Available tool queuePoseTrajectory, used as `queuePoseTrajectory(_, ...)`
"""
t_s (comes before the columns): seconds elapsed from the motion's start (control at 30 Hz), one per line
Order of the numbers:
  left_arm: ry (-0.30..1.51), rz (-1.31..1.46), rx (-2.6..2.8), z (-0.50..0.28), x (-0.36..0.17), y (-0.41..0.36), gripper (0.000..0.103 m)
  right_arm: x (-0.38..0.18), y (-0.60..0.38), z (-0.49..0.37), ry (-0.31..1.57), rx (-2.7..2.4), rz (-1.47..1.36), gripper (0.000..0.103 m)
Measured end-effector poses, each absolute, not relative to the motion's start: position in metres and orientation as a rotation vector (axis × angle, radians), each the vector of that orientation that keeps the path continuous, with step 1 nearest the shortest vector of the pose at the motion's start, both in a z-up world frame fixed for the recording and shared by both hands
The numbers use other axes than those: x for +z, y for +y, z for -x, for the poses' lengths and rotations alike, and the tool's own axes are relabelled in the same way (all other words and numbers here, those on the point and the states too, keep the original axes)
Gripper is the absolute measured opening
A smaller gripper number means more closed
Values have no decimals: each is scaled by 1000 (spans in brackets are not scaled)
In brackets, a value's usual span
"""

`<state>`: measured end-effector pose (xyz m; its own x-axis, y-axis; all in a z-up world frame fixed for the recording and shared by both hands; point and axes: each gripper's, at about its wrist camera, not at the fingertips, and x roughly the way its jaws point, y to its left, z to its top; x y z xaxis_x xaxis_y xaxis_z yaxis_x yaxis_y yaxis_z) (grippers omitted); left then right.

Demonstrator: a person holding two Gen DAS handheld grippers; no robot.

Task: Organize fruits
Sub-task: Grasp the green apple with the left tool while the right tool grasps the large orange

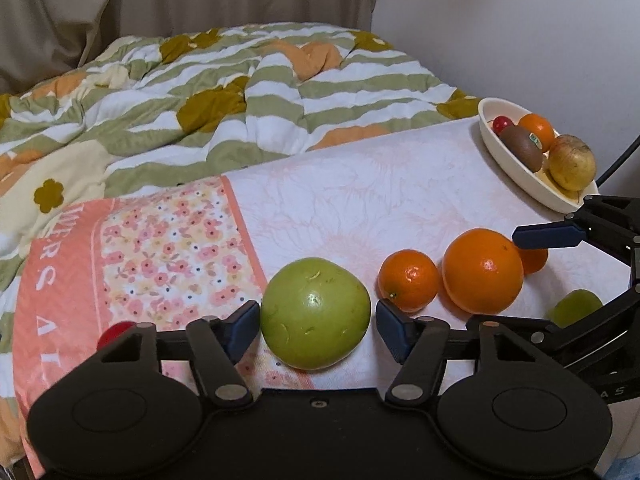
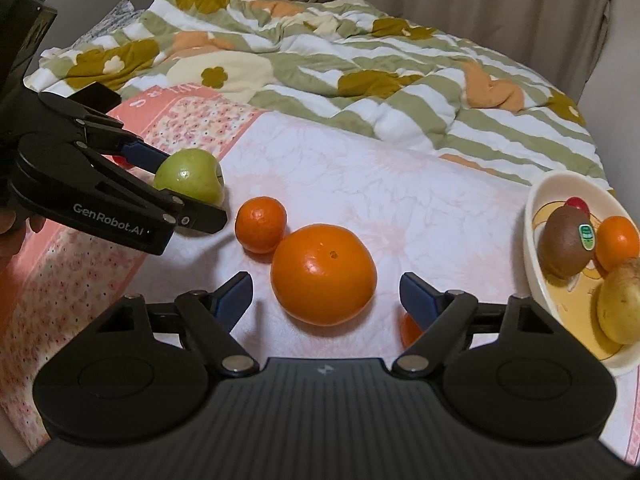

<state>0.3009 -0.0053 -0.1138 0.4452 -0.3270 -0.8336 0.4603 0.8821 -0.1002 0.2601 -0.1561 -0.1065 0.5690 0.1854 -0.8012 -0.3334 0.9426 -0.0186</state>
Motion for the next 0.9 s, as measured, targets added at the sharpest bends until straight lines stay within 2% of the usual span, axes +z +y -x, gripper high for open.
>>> queuePoseTrajectory(0.07, 1004, -143, -483, -302, -115, -5, 61, -108, -156, -262, 924, 314, 174, 94)
queuePoseTrajectory(0.6, 1004, -154, -456, -287, -113, -1, 61, -117, -154, -277, 945, 365, 206, 84)
queuePoseTrajectory(0.67, 1003, -154, -451, -284, -113, 1, 61, -119, -154, -279, 946, 372, 206, 77)
queuePoseTrajectory(0.9, 997, -143, -432, -275, -111, 6, 60, -120, -152, -276, 937, 371, 227, 76)
